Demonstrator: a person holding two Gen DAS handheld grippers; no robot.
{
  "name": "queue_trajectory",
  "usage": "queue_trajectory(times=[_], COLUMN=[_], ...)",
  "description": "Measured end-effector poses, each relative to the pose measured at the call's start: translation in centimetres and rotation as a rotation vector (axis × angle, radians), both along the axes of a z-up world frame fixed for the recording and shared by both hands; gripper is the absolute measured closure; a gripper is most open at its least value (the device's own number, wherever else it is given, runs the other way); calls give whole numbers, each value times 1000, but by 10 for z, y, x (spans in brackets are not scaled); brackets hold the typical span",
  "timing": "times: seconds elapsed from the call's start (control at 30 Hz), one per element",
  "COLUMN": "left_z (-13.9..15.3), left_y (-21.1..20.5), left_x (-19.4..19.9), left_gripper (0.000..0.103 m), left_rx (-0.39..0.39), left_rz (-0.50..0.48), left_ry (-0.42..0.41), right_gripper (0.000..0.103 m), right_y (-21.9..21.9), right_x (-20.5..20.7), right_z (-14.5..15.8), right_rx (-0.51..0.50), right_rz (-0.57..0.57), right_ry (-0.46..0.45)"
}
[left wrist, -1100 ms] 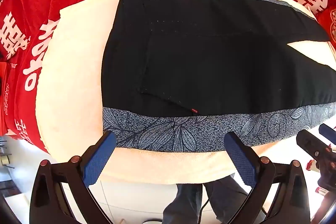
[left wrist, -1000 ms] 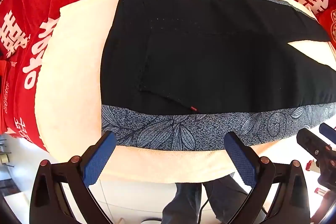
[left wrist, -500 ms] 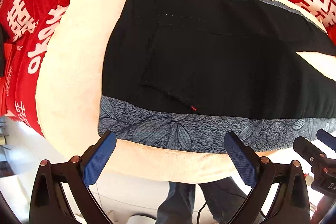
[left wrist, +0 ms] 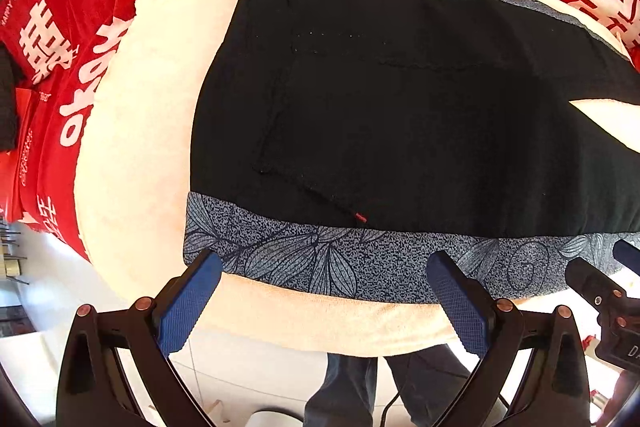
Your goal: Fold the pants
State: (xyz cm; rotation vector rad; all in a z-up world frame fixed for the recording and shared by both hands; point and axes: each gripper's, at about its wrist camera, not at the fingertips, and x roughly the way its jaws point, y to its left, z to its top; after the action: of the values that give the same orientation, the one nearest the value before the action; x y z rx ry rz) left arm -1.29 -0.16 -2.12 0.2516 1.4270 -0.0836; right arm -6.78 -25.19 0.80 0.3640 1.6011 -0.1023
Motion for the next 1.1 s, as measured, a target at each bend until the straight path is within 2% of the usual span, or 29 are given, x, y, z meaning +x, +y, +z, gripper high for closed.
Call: queue_trajectory(times=[0.53, 0.63, 0.73, 0.83, 0.87, 0.9, 0.97, 1.1], left_z=[-4, -6, -6, -14, -17, -21, -26, -36], left_y=[1, 4, 17, 34, 40, 46, 56, 69], left_x=[9, 11, 14, 16, 16, 15, 12, 1], left_gripper=[0, 0, 0, 0, 0, 0, 0, 0], left_rx=[-39, -71, -169, -288, -320, -352, -390, -420], left_rz=[-1, 12, 61, 109, 122, 135, 146, 129], left_ry=[13, 11, 7, 37, 49, 58, 72, 99], right_gripper=[0, 0, 0, 0, 4, 8, 26, 27], right_y=[-5, -9, -17, -25, -25, -23, -12, 14], right_x=[5, 5, 2, -7, -10, -15, -21, -44], right_z=[3, 3, 3, -3, -6, -11, -20, -45], right_rx=[-17, 21, 171, 420, 492, 533, 593, 692], right_rz=[-11, -31, -98, -206, -237, -256, -269, -304], right_ry=[-33, -52, -103, -151, -163, -173, -155, -101])
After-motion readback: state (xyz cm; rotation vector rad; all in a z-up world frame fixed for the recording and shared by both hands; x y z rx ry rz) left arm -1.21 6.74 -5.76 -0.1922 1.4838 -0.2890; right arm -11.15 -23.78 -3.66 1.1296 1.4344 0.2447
